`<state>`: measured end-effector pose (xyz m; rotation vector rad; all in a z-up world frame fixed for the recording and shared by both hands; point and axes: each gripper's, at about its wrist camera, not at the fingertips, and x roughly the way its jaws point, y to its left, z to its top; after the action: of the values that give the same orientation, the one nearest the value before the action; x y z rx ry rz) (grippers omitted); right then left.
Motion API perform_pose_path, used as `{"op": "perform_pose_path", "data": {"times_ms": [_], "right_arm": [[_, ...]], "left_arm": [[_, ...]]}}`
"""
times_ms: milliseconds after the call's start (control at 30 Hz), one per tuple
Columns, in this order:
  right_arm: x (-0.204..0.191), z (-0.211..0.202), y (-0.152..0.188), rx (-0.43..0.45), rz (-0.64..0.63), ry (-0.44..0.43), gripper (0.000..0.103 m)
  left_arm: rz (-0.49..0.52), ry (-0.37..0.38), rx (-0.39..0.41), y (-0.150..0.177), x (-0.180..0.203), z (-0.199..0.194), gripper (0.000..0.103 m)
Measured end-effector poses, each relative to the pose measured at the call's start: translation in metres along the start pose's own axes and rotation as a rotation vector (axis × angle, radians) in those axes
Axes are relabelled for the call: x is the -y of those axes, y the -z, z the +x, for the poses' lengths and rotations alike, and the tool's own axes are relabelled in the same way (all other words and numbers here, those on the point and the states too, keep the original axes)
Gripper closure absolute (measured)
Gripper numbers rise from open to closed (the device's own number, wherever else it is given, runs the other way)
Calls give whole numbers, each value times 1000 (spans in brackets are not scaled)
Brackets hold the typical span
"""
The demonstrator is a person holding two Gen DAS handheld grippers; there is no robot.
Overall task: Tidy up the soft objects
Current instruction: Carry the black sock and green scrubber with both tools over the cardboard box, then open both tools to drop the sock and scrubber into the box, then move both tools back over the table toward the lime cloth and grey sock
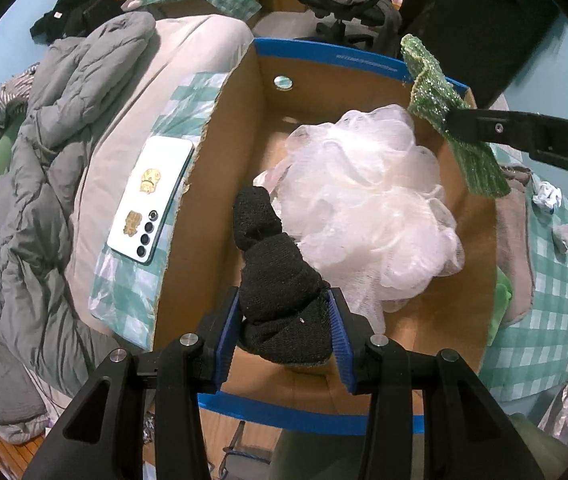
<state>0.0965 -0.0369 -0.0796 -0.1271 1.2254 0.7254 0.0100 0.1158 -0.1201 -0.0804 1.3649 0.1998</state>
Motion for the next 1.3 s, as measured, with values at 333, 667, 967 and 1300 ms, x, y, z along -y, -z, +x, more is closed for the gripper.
{"op": "perform_pose_path", "data": {"times_ms": [333, 667, 967, 1300], "right_arm": [[1, 16, -12, -32, 16, 19, 72], [2, 2, -8, -5, 17, 38, 50], [15, -20, 5, 23, 44, 39, 42], [41, -47, 30, 46, 93, 37, 40]], "left_arm": [[-24, -1, -18, -7, -8, 7, 51], [-27, 2, 25, -7, -1, -14, 37], [-2, -9, 52, -2, 21, -31, 24], [9, -28, 52, 8, 43, -42, 23]]}}
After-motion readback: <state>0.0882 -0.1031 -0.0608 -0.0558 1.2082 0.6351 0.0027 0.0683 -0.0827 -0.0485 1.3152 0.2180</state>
